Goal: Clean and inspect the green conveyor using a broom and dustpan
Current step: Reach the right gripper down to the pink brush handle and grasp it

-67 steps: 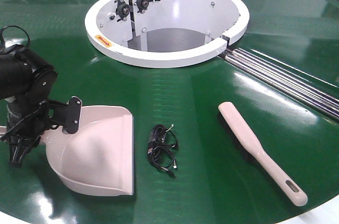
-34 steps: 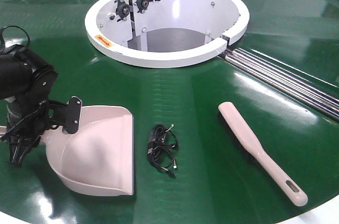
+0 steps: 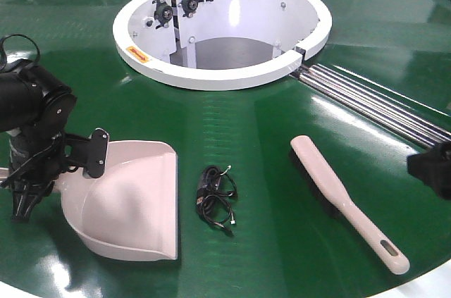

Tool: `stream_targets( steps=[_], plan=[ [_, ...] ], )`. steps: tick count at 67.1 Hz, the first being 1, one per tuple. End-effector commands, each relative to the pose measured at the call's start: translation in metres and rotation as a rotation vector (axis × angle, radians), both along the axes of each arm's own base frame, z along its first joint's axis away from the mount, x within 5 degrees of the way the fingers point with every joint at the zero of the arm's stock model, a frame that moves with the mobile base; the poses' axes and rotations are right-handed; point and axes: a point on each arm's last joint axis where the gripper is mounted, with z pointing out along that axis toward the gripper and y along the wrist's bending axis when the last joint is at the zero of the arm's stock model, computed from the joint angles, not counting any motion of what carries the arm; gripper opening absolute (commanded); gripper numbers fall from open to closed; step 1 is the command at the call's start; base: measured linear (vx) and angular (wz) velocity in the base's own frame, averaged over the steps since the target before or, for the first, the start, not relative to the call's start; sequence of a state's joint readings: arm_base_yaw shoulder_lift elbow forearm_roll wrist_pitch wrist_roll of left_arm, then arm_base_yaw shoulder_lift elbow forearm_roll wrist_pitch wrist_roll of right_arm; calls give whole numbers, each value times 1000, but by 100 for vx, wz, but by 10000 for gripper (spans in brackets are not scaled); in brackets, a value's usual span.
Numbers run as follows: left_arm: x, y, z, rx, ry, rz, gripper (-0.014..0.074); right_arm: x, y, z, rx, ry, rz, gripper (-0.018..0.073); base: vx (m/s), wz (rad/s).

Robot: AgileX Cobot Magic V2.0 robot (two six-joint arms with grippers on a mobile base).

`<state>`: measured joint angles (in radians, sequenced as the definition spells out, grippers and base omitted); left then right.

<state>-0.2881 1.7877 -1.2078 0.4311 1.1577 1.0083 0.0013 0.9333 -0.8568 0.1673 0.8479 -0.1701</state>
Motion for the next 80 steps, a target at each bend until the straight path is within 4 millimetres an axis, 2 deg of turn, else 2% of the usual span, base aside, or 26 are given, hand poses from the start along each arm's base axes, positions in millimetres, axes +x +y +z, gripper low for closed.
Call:
stream_targets(
  steps=[1, 10, 22, 36, 52, 80],
  plan=[
    [-1, 0, 22, -7, -77, 3, -6, 16, 0, 15, 15, -39, 3, 578, 0, 0],
    [-1, 0, 22, -7, -77, 3, -6, 34, 9, 6, -9, 58, 54, 571, 0, 0],
    [-1, 0, 22, -7, -77, 3, -6, 54, 41, -17, -80, 218, 160, 571, 0, 0],
    [-1, 0, 22, -7, -77, 3, -6, 70, 65, -46, -138, 375, 216, 571, 0, 0],
    [-1, 0, 22, -7, -77, 3, -6, 88, 69, -81, -165, 506, 213, 571, 0, 0],
    [-1, 0, 22, -7, -77, 3, -6, 105, 73, -119, -193, 616, 208, 571, 0, 0]
  ],
)
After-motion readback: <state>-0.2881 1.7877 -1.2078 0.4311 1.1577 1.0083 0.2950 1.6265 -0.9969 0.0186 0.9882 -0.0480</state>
